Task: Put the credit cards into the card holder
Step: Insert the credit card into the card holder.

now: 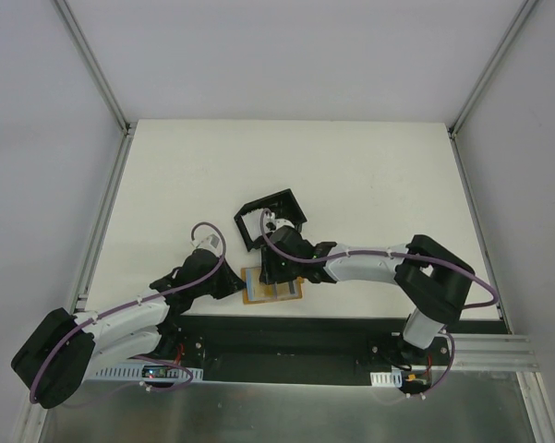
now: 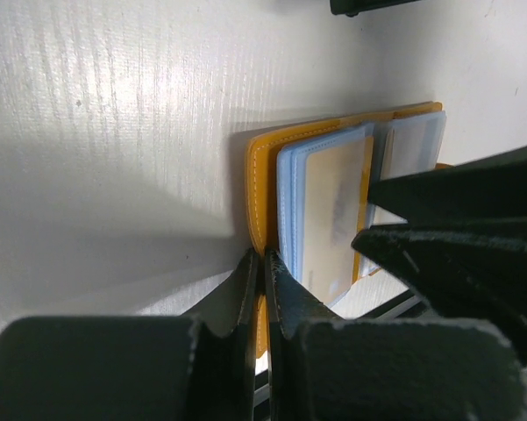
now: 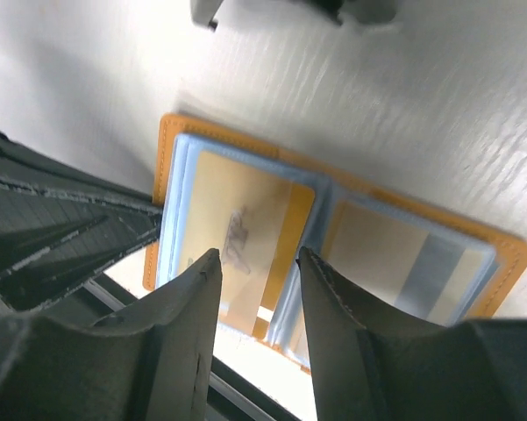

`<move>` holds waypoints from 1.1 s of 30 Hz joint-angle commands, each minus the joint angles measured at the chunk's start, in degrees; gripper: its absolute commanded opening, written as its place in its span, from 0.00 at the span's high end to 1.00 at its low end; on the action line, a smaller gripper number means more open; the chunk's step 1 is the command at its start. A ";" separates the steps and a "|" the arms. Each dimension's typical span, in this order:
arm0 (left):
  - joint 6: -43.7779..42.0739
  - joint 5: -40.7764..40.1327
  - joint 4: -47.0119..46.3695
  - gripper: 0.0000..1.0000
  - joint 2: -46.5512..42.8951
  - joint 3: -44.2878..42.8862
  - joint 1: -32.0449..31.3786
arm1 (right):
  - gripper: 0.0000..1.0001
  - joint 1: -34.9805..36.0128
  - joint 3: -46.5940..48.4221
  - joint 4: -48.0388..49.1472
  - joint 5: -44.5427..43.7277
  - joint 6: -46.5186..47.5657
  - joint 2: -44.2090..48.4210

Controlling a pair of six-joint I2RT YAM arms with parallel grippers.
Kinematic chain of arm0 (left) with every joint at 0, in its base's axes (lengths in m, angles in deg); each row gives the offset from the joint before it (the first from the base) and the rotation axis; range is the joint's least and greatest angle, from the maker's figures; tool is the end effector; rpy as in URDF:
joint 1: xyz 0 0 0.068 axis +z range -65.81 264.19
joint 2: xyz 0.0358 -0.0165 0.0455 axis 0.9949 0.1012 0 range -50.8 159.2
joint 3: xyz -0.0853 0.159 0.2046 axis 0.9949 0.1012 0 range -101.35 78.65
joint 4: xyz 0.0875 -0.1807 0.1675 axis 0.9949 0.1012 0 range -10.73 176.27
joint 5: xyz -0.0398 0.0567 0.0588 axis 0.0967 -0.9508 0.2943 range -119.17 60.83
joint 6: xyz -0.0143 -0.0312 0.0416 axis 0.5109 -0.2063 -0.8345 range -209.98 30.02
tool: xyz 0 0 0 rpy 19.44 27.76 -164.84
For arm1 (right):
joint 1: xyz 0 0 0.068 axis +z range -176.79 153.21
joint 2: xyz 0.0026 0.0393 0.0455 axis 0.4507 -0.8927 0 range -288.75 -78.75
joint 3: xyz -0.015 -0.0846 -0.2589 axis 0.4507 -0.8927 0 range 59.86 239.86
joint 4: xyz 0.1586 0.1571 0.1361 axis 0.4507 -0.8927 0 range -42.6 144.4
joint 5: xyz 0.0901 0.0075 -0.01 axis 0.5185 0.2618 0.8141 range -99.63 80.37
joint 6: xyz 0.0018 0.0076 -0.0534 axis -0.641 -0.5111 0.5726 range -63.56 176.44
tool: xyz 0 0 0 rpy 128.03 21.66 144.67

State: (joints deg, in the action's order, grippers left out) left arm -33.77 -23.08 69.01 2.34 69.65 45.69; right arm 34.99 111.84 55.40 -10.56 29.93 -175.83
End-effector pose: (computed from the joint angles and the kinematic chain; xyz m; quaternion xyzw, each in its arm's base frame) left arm 0.1308 -0.1088 0.1361 -0.1109 0.8746 -0.3773 0.2837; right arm 0.1645 0.3053 0.1680 -0.2760 0.8785 0.2662 0.2850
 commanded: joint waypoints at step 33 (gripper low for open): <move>-0.57 0.77 2.44 1.00 0.47 0.03 0.18 | 0.57 -1.31 -1.45 -0.73 3.13 -6.54 2.68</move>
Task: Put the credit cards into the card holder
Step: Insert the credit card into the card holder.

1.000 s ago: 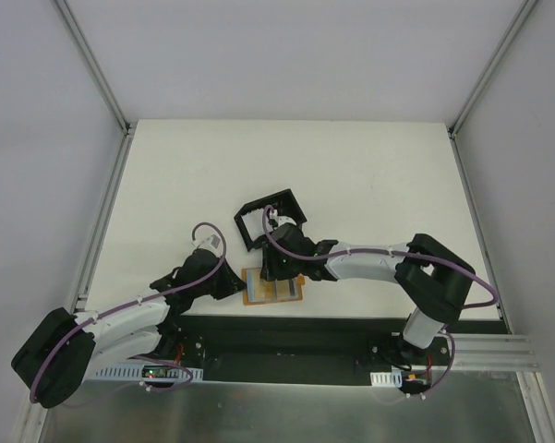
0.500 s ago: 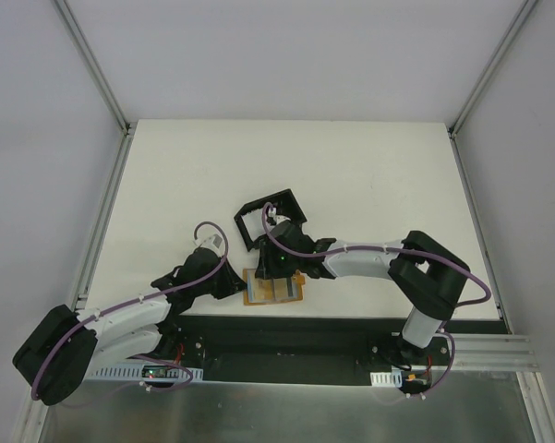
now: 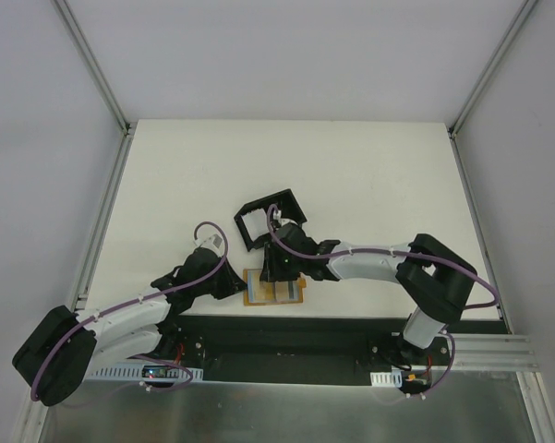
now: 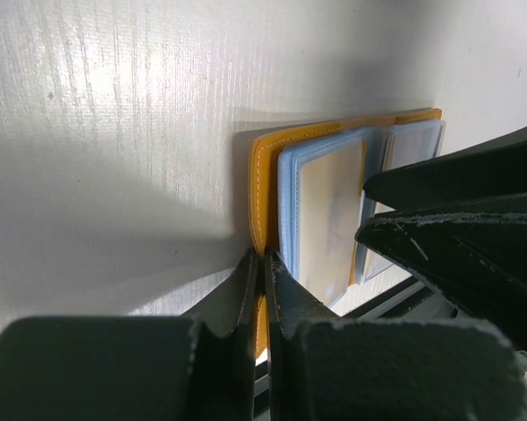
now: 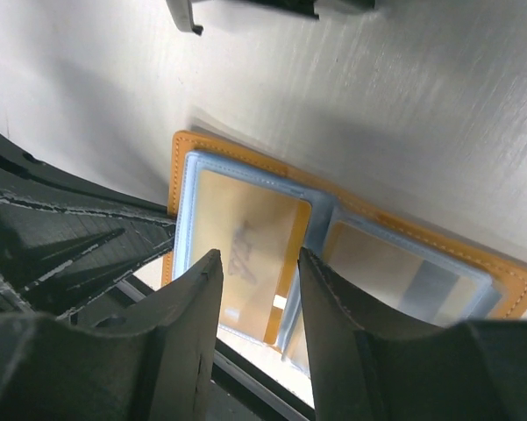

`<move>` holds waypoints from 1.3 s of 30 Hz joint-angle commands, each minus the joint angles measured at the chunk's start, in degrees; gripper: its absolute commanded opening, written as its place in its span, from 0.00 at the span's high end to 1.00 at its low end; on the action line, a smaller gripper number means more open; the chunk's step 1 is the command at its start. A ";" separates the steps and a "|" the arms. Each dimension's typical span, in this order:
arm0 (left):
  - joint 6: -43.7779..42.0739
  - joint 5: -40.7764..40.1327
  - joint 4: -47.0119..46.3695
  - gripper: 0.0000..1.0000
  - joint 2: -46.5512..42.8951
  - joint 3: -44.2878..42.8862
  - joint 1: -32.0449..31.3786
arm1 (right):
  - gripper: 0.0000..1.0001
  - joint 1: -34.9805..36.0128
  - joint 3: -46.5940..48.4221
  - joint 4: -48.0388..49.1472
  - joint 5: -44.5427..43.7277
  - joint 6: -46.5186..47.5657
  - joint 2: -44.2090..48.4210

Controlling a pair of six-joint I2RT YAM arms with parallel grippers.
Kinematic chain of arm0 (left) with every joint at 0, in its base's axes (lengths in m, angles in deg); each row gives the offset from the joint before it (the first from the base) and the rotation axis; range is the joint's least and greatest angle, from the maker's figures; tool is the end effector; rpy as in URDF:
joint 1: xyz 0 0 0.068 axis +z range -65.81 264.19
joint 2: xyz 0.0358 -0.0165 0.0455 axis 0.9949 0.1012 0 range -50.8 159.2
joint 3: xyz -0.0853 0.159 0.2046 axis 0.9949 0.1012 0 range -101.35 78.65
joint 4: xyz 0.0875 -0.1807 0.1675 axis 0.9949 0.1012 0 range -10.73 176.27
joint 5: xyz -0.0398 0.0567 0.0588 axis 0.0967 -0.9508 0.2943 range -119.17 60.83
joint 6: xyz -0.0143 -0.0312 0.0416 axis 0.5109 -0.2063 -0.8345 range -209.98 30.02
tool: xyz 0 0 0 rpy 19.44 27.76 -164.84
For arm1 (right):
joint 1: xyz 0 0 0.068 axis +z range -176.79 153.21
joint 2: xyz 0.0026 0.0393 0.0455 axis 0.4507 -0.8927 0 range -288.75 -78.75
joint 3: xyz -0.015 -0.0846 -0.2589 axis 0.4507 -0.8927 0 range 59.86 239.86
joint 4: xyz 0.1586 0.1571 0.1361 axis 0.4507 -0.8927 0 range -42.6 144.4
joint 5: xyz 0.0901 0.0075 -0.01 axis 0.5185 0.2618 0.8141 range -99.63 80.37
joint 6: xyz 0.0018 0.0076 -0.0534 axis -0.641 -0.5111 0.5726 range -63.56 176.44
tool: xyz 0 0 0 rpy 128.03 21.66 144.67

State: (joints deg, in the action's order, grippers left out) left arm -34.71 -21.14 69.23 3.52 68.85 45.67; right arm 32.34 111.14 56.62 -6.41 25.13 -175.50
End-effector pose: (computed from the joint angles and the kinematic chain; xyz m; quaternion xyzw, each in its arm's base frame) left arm 0.1322 -0.1115 0.1370 -0.0963 0.8781 -0.3816 0.2722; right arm 0.1756 0.2976 0.1680 -0.2314 0.8879 0.2997 0.2611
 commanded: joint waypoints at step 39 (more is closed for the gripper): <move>0.90 -1.18 2.31 1.00 -1.24 0.66 0.20 | 0.55 4.06 2.06 -6.09 -1.29 -3.58 -0.10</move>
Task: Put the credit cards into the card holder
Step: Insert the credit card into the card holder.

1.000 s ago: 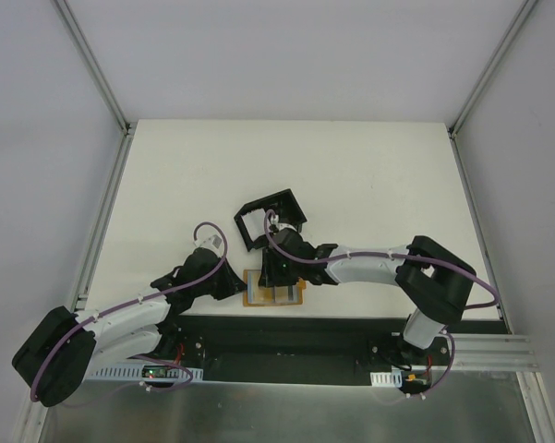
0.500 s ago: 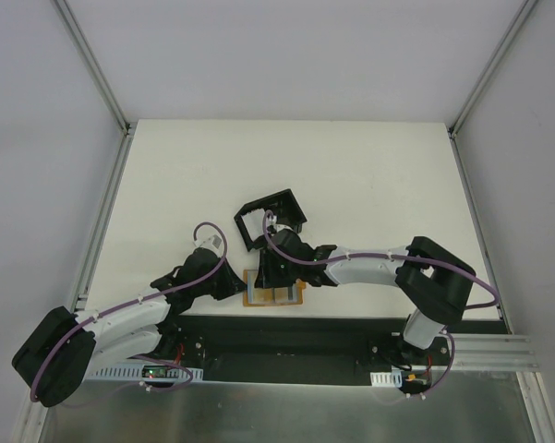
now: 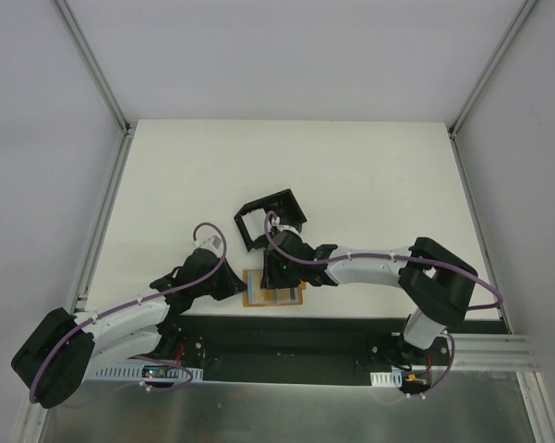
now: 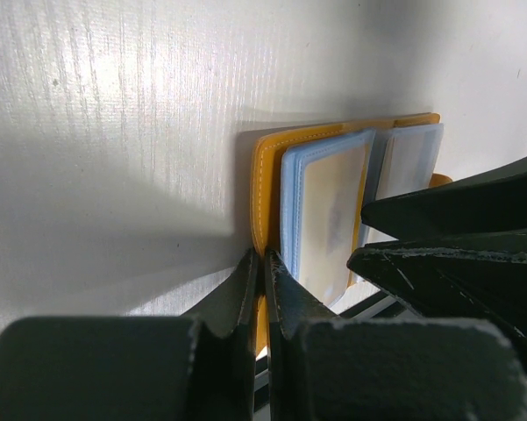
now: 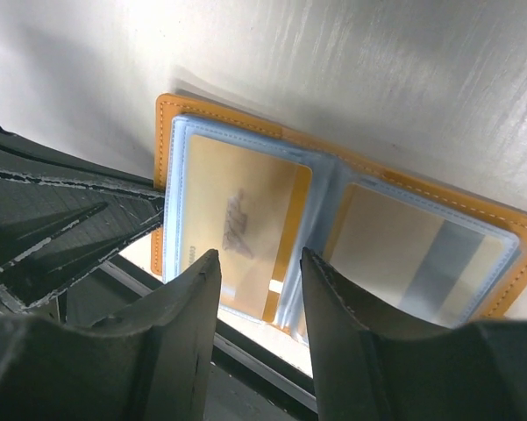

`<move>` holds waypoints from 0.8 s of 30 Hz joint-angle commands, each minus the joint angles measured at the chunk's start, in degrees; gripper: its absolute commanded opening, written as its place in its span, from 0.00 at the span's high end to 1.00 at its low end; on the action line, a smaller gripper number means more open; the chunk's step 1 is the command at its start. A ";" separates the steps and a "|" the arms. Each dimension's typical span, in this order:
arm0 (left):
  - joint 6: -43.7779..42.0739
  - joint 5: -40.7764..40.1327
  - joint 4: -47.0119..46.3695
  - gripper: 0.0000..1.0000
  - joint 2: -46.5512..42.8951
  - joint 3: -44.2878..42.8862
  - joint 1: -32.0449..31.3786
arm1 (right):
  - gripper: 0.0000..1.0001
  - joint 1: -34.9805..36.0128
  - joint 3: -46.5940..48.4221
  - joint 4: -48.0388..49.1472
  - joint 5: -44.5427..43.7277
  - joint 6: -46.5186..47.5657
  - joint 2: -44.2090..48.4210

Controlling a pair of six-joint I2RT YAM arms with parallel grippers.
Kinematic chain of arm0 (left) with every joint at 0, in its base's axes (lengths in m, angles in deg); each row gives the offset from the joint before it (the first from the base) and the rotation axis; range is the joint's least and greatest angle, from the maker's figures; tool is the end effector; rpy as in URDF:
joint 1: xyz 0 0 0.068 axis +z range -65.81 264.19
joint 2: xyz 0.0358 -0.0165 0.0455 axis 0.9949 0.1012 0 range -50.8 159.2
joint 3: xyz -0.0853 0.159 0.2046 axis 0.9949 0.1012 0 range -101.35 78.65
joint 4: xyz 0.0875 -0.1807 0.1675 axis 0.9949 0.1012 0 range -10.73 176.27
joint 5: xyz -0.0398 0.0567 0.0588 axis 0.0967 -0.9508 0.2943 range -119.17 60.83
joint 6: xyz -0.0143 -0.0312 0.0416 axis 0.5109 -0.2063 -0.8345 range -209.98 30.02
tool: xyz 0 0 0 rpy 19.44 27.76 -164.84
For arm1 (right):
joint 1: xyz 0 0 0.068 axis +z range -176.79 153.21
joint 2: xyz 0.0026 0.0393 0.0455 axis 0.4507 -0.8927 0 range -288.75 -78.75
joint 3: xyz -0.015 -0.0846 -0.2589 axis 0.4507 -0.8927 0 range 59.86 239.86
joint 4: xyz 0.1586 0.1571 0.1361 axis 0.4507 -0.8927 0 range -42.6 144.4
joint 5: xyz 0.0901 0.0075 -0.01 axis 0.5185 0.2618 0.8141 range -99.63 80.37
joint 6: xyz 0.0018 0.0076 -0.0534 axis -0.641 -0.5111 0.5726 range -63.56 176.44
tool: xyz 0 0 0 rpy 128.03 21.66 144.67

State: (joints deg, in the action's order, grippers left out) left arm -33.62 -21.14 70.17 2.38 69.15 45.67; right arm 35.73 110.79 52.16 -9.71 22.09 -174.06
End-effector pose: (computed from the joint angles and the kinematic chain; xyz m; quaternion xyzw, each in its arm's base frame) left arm 0.1302 -0.1100 0.1370 -0.1047 0.8775 -0.3836 0.2680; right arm 0.1555 0.2988 0.1682 -0.2259 0.9013 0.2761 0.2457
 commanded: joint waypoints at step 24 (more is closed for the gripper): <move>-0.28 -2.76 4.27 1.00 -3.35 0.00 0.20 | 0.55 0.50 3.64 -1.36 0.87 5.25 3.10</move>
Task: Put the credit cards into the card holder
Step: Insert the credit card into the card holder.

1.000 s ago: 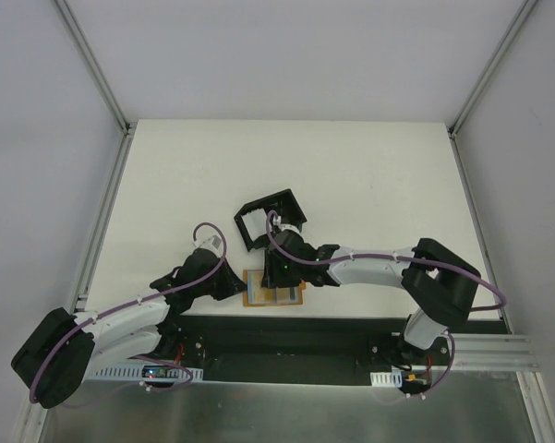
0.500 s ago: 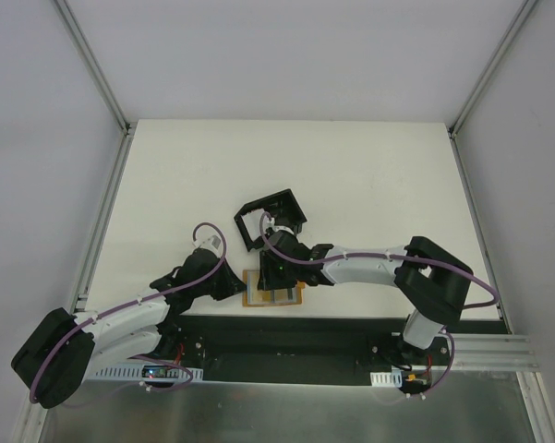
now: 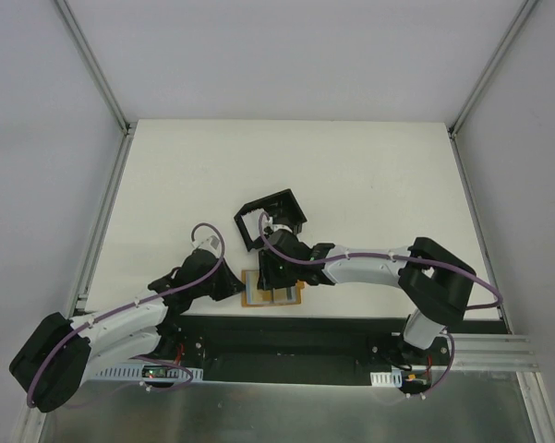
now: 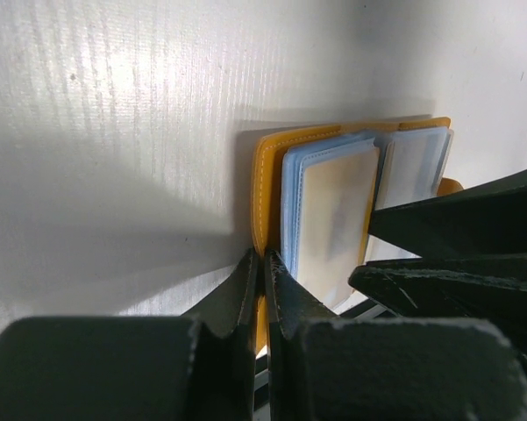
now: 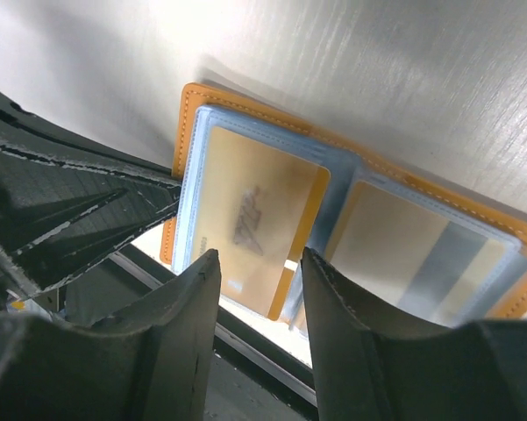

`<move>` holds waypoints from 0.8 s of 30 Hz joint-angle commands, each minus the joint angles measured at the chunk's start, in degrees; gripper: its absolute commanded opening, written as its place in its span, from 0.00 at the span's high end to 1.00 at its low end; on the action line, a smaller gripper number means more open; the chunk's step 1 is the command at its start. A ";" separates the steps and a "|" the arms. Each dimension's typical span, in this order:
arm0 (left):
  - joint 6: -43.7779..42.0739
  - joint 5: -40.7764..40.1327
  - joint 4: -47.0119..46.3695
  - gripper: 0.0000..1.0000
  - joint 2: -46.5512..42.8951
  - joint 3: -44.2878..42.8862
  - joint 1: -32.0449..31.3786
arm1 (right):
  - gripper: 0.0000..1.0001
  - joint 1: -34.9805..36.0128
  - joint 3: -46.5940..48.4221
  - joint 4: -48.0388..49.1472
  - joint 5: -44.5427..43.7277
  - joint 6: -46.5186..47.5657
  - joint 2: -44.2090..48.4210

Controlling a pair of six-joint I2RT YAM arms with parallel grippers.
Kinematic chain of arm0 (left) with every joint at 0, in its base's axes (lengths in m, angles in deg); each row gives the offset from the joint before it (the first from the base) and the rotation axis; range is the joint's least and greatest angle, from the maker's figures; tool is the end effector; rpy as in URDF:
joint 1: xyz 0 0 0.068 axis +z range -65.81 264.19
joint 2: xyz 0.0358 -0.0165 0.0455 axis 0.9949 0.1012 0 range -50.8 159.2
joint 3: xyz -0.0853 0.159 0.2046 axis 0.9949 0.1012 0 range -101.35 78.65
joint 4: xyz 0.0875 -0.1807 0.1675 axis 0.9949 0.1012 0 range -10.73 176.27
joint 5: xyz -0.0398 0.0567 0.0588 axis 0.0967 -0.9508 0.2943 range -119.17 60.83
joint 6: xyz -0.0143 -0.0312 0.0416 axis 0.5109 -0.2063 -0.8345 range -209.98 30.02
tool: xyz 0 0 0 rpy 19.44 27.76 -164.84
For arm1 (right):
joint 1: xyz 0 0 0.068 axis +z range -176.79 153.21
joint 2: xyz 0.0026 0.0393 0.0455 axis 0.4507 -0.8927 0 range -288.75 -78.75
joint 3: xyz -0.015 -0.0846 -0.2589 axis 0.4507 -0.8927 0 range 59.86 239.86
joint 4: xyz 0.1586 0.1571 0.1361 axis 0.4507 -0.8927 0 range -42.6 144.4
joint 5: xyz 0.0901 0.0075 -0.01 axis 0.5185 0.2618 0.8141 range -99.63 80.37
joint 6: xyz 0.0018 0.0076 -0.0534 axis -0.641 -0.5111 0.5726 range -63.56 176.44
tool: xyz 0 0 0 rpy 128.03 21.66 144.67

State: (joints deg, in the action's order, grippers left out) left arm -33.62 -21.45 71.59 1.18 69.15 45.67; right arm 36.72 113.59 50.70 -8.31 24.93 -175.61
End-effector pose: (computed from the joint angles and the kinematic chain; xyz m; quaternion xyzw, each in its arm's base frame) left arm 0.1288 -0.1086 0.1378 -0.1063 0.8784 -0.3808 0.2686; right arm 0.1538 0.3104 0.1719 -0.2604 0.8926 0.2785 0.2406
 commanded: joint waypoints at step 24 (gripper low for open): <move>-3.53 -3.68 11.99 1.00 -7.25 -6.58 0.20 | 0.69 -1.28 -4.51 -16.42 -14.32 -0.48 9.41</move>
State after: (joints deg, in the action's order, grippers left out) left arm -35.24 -23.59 80.86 -5.02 65.76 45.67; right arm 35.38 110.05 39.07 -18.28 25.83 -169.34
